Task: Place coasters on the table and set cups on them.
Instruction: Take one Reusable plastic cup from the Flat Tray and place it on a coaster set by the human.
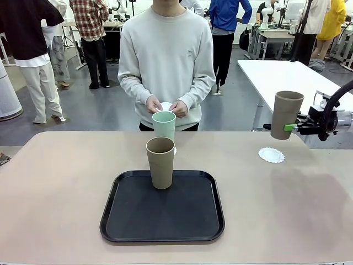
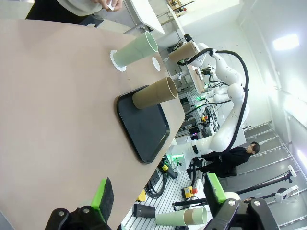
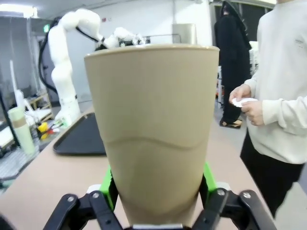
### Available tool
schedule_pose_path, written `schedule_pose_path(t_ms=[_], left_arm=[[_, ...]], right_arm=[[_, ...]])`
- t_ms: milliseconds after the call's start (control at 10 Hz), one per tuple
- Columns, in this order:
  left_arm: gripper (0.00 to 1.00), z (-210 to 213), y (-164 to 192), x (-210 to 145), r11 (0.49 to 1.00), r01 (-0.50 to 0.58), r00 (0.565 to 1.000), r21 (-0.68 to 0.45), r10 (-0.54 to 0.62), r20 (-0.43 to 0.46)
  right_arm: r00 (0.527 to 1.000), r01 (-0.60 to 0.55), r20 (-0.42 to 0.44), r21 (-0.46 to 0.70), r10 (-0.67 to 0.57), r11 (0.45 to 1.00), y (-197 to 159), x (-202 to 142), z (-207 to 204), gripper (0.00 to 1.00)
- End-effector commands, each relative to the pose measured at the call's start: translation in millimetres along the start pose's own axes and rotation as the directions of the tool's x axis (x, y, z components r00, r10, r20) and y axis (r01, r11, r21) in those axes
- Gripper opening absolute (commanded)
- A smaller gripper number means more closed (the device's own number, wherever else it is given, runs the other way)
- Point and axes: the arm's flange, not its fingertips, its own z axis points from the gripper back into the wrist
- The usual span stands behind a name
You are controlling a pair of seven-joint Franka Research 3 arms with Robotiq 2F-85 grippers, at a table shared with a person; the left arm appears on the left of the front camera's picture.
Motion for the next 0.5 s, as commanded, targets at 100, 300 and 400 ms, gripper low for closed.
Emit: schedule_pose_path(t_ms=[100,300,400], left_arm=[[1.00,1.8,-2.5,-0.8,1.000,0.003,1.000,-0.002,-0.003,-0.002],[1.00,1.8,-2.5,-0.8,1.000,0.003,1.000,-0.002,-0.003,-0.002],[1.00,1.8,-2.5,-0.8,1.000,0.003,1.000,-0.002,-0.003,-0.002]], right_arm=[[0.986,-0.126,-0.109,0.031,0.129,0.992,-9.1,-24.5,-13.3,0.81],[0.980,-0.152,-0.129,0.013,0.152,0.988,-10.3,-34.2,-14.9,0.81],[0.981,-0.158,-0.114,0.009,0.158,0.987,-10.2,-37.3,-13.0,0.81]])
